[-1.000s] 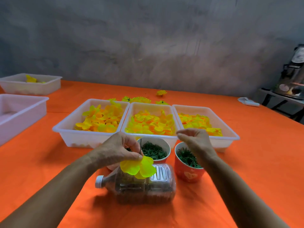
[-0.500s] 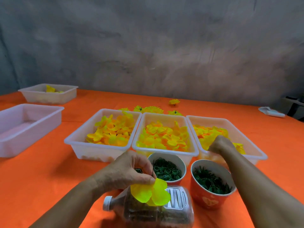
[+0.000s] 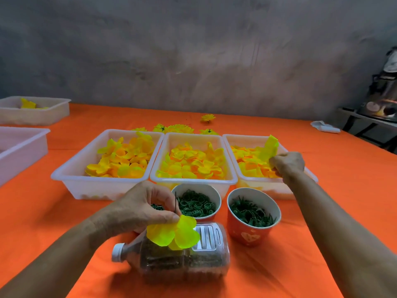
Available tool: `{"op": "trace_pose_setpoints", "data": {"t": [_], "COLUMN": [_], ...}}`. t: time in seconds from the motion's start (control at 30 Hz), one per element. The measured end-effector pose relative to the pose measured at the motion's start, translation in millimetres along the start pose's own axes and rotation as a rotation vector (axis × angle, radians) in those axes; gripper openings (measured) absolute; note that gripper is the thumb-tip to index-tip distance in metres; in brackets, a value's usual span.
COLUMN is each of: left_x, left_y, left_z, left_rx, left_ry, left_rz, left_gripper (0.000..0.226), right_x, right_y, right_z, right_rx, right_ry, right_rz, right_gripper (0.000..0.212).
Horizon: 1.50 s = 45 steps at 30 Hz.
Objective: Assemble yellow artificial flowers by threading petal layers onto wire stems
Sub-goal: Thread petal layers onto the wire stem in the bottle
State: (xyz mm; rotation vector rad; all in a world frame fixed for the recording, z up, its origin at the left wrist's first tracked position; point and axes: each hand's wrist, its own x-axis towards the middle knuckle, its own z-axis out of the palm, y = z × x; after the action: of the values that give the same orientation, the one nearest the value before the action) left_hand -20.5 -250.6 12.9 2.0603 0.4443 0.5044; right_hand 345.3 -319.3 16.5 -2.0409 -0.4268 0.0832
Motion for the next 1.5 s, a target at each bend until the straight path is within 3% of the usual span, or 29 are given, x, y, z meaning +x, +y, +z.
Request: {"op": "trace_pose_setpoints", "data": {"t": [0.13,0.27,0.37,0.47,0.6,0.7,0.77,0.93,1.1,1.33,1.5], "left_x": [-2.1,-4.9,-5.9,-7.5,-9.4,-10.8,-12.2,-15.6,-9.3,-2.4,-1.0], "left_y": [2.7,2.1,2.8,4.8,5.6,5.4,6.0,9.9,12.9,20.5,30.0], "left_z": [-0.6,-2.3,-1.4,0.5,0.4,-3.0,-6.2,-17.6,-19.9,-12.1,-13.3], "left_rx": [0.004,0.007,0.007,-0.001,-0.015,-0.089,-0.118,-0.163,-0.207,-0.239,-0.55], "left_ry": [-0.01,-0.021,-0.013,0.008,0.042,0.077,0.069,0.117,0.34,0.514,0.451], "left_rz": [-0.009,-0.033,-0.044,-0.038,-0.049,-0.086,-0.109,-0.116,-0.107,-0.106,-0.323], "left_gripper": [0.008,0.007,0.007,0.01,0.015,0.018,0.02,0.02,0.01,0.007,0.042], "right_x": [-8.1,-35.8,-62.0,-89.8,-117.8,-131.5,-138.5,-153.5,-169.7,-184.7,-191.9], "right_y": [-7.9,-24.6,-33.7,-38.9,-43.9,-47.2,-48.4,-49.6,-55.5,-60.3,-59.4], "right_z": [-5.7,-9.6,-9.9,-5.9,2.9,9.2,13.9,23.9,30.5,37.2,32.3], "right_rx": [0.435,0.655,0.662,0.603,0.555,0.544,0.514,0.498,0.491,0.219,0.066], "right_ry": [-0.173,-0.483,-0.734,-0.88,-0.969,-1.016,-1.033,-0.992,-0.863,-0.454,-0.241], "right_rz": [0.087,0.082,-0.016,-0.084,-0.149,-0.177,-0.2,-0.318,-0.631,-1.023,-1.309], "right_gripper": [0.023,0.02,0.016,0.007,0.016,0.004,0.017,0.016,0.014,0.005,0.015]}}
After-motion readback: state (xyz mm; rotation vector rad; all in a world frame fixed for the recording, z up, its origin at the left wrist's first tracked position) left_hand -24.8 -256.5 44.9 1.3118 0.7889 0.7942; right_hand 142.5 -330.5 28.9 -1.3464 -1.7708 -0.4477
